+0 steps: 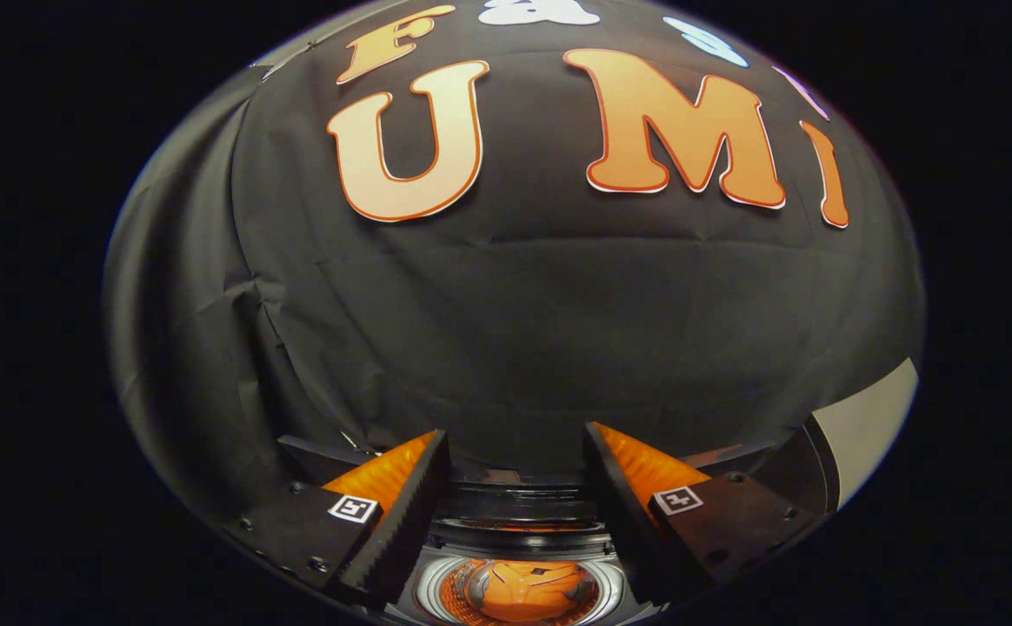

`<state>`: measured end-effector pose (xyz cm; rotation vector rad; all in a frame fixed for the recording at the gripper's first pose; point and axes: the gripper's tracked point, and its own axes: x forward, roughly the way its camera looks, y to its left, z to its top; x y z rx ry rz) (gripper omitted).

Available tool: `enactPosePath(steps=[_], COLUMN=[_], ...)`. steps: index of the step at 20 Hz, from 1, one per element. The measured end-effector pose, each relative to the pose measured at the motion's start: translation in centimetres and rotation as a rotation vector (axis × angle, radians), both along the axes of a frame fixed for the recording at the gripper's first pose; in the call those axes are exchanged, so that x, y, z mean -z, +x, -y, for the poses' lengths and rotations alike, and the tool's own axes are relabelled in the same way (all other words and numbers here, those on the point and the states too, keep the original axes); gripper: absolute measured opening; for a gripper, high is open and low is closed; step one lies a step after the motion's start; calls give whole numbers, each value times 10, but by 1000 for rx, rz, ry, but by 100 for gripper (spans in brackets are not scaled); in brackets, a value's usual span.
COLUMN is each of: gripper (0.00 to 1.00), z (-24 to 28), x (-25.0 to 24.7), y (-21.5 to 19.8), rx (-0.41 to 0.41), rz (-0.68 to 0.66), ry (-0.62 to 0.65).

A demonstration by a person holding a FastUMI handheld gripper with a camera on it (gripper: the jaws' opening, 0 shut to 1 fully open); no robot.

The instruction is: Put the clothes into the washing machine and then close the washing machine lid.

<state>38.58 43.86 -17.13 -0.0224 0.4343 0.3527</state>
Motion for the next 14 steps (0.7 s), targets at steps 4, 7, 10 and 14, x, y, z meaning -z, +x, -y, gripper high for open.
enactPosePath(steps=[4,7,10,14], gripper=[99,99,100,99], z=[5,9,14,18], x=[-2,1,5,7], y=[-20,-42,-63,-82], rx=[7,1,0,4], rz=[28,39,67,82], ry=[7,-9,-6,-6])
